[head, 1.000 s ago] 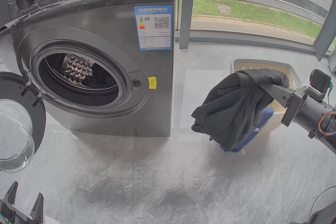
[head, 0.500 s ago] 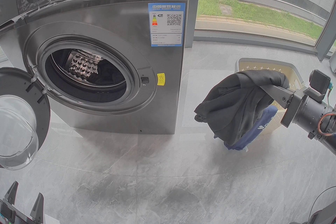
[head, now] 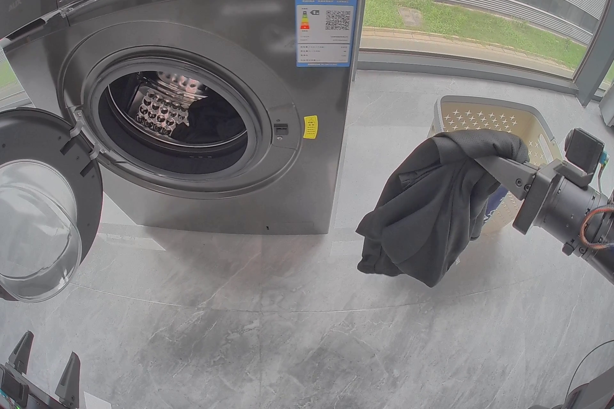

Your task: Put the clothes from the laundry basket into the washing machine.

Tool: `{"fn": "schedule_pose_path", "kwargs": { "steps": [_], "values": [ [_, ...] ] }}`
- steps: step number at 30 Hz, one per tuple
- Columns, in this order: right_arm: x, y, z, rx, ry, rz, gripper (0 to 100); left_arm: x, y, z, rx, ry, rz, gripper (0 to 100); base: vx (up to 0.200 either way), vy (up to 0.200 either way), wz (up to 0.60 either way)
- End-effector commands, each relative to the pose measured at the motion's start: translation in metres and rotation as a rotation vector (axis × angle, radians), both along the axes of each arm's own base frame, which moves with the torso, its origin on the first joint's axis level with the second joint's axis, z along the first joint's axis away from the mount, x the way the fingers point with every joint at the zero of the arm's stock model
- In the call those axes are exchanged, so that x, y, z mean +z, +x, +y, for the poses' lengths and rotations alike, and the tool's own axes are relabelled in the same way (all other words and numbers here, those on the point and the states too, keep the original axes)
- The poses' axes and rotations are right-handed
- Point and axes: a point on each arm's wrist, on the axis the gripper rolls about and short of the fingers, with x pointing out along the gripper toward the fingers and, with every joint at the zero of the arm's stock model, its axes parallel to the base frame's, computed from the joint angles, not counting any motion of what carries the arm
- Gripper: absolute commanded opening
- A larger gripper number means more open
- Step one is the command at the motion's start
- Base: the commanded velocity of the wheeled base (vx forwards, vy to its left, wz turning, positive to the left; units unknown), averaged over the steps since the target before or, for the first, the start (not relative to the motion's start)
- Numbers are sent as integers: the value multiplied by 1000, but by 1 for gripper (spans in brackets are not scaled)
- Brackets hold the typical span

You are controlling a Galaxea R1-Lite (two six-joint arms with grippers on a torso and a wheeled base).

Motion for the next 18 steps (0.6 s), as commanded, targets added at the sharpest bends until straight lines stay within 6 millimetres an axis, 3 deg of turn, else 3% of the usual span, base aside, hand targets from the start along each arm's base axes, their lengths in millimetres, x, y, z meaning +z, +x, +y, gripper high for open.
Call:
{"fn": "schedule_pose_path", "kwargs": {
  "steps": [1,11,18],
  "values": [
    [-1,0,0,1,-1,2,0,-5,0,0,1,0,-1,100,0,200,0],
    [0,0,-1,-2,3,-1,0,-5,0,0,1,0,-1,100,0,200,0],
    [0,-1,-1,-4,3,-1,0,-5,0,0,1,0,-1,100,-29,0,0]
  ]
}}
